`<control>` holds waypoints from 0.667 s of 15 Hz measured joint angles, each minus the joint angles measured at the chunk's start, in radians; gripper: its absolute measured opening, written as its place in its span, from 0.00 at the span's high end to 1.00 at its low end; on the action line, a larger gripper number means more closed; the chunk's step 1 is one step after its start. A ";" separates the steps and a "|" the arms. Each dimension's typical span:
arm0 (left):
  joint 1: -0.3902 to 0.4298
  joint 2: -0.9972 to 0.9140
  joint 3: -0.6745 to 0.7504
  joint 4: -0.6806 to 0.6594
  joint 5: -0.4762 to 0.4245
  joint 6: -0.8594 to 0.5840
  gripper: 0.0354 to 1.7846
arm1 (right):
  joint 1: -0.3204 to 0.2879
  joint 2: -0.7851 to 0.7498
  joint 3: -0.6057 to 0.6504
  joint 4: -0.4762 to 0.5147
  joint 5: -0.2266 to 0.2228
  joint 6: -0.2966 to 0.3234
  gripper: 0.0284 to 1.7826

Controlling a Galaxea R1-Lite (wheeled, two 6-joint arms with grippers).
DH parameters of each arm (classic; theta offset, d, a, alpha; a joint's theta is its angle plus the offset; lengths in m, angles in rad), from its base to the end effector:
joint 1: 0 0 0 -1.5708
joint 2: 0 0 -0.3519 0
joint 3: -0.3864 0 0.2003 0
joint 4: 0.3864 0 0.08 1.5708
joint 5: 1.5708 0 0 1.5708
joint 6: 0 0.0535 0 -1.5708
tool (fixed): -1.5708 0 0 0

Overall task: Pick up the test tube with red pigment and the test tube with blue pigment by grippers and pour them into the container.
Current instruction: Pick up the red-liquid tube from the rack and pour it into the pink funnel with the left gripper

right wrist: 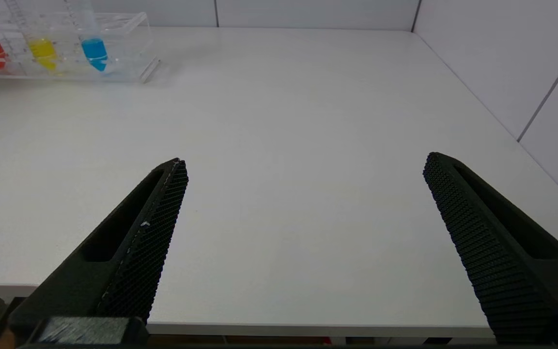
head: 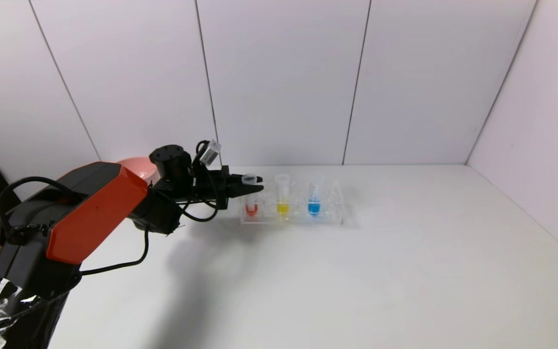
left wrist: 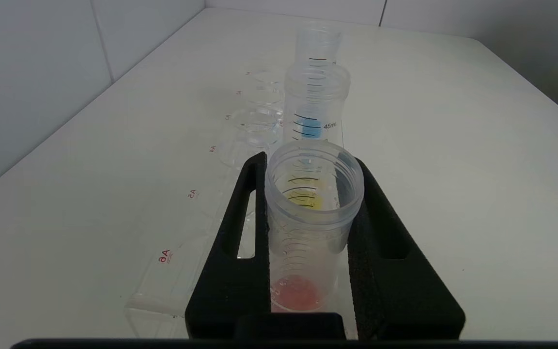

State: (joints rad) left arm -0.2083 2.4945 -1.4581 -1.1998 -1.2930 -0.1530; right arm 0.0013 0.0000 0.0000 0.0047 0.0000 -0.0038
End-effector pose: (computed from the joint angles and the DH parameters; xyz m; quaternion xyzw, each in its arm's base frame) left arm 0.5115 -0.1607 0.1063 -0.0137 -0.0177 -0.6832 0.7299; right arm -0.0329 0.0000 0.0749 -0.0019 0.0023 0.0007 1.0000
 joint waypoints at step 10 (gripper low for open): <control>-0.013 -0.034 -0.106 0.040 -0.009 -0.108 0.75 | 0.000 0.000 0.000 0.000 0.000 0.000 0.00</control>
State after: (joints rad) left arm -0.2211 2.4606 -1.5640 -1.1598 -1.3017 -0.2606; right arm 0.0017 0.0000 0.0000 0.0047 0.0000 -0.0043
